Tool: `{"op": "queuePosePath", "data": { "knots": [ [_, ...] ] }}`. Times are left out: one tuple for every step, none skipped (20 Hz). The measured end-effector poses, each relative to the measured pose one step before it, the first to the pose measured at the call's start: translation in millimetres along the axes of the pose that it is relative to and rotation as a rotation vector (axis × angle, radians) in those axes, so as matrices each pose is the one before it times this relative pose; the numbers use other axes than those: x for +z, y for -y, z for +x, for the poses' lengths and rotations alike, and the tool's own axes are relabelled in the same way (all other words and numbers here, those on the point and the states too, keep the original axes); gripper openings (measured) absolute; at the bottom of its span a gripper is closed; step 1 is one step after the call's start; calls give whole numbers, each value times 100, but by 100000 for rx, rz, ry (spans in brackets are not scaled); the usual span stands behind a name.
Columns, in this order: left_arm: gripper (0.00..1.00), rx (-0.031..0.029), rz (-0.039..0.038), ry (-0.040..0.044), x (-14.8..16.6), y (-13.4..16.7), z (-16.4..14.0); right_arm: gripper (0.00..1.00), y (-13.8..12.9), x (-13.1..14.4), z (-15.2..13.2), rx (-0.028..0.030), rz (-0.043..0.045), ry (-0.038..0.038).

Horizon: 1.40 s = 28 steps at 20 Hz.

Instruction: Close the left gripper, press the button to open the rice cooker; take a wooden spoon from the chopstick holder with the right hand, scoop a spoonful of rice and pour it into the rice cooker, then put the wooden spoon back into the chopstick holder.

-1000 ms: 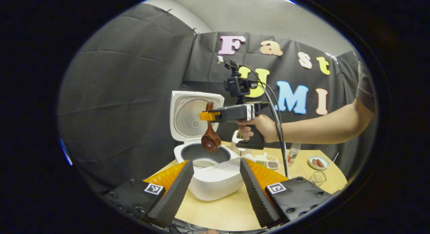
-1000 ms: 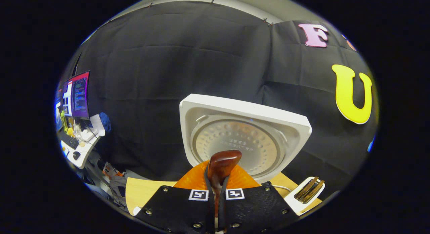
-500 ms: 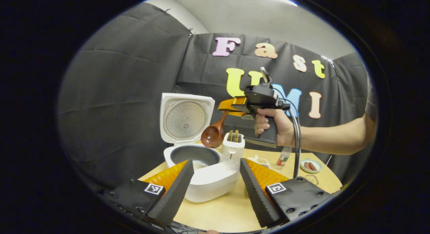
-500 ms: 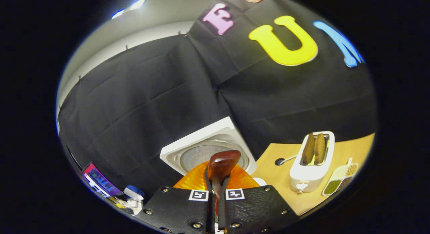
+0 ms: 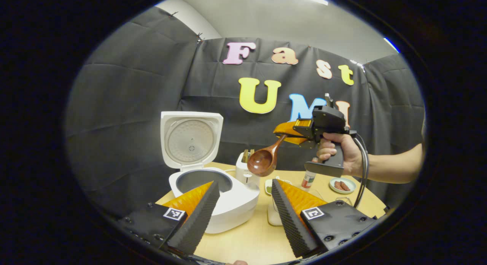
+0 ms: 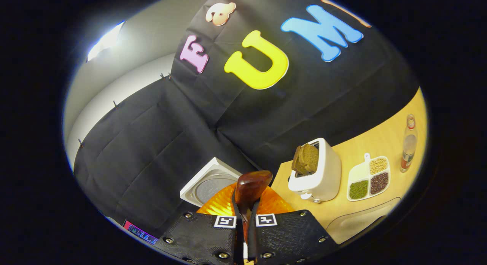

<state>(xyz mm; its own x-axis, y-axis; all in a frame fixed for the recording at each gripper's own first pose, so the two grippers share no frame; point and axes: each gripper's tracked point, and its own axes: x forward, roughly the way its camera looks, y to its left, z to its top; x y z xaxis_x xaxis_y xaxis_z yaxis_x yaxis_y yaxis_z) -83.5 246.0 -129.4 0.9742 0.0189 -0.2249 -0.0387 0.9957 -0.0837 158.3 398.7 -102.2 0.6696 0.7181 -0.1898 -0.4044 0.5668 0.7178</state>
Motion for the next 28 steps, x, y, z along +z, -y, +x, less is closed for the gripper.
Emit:
{"op": "queuePosePath", "data": {
  "knots": [
    [96,-1619,561,-23,115,501,195,5,713,532,-1184,-1527,1056,1444],
    [96,-1489,545,24,98,632,59,5,647,467,-1134,-1700,414,1519],
    [96,-1831,704,86,171,398,216,5,765,502,-1066,-1551,-6,1360],
    [96,-1591,702,12,9,451,219,4,676,302,-753,-1847,-336,679],
    [96,-1659,311,-71,-33,482,348,4,980,322,-878,-2143,-356,662],
    [96,-1660,3,-198,-204,457,298,4,875,437,-920,-2044,-394,713],
    [96,-1418,-73,-321,-316,491,303,4,917,394,-825,-1998,-181,875],
    [96,-1147,122,4,-19,383,341,4,875,419,-876,-1886,-533,1178],
    [96,-1268,43,-213,-87,468,199,4,816,544,-819,-1887,-810,1270],
    [96,-1043,23,-78,-79,387,216,4,836,347,-907,-1835,-714,1020],
    [96,-1087,-98,-233,-33,629,139,4,772,442,-749,-1744,-168,1156],
    [96,-1242,-37,-158,63,501,228,5,658,426,-820,-1399,194,1034],
    [96,-1097,36,-232,-38,411,222,5,720,360,-813,-1520,355,1034],
    [96,-1161,152,-292,-70,490,252,5,824,395,-782,-1872,130,1120],
    [96,-997,229,-446,-141,465,138,5,944,381,-713,-1970,-91,1008],
    [96,-1090,278,-229,83,485,173,5,936,302,-788,-1904,-119,1142],
    [96,-1108,306,-97,12,518,258,5,846,498,-791,-1713,-154,1453],
    [96,-1126,357,-139,177,544,129,5,958,585,-736,-1876,-322,1809],
    [96,-1062,424,-221,-25,530,119,5,1163,525,-640,-2923,-687,1163],
    [96,-780,467,-104,40,482,259,4,1378,333,-673,-3321,-1305,1209],
    [96,-670,195,-320,9,425,266,4,1165,474,-585,-2980,-1190,1011],
    [96,-689,-112,-218,-2,493,282,4,1223,433,-564,-2550,-621,1005],
    [96,-967,-354,-370,-80,475,297,4,1045,368,-519,-1762,-420,751],
    [96,-675,-759,-1212,-217,512,445,4,907,45,-549,-1657,-308,236],
    [96,100,-1023,-903,-121,311,133,5,1081,-73,-431,-2210,-430,-321],
    [96,-484,-1020,210,193,599,104,5,1168,-161,-301,-1905,-932,-39],
    [96,-194,-137,351,206,570,51,5,1017,-253,-282,-1936,-1071,113],
    [96,436,464,-715,38,356,68,5,934,-331,-242,-1972,-1180,-352]
  ]
}}
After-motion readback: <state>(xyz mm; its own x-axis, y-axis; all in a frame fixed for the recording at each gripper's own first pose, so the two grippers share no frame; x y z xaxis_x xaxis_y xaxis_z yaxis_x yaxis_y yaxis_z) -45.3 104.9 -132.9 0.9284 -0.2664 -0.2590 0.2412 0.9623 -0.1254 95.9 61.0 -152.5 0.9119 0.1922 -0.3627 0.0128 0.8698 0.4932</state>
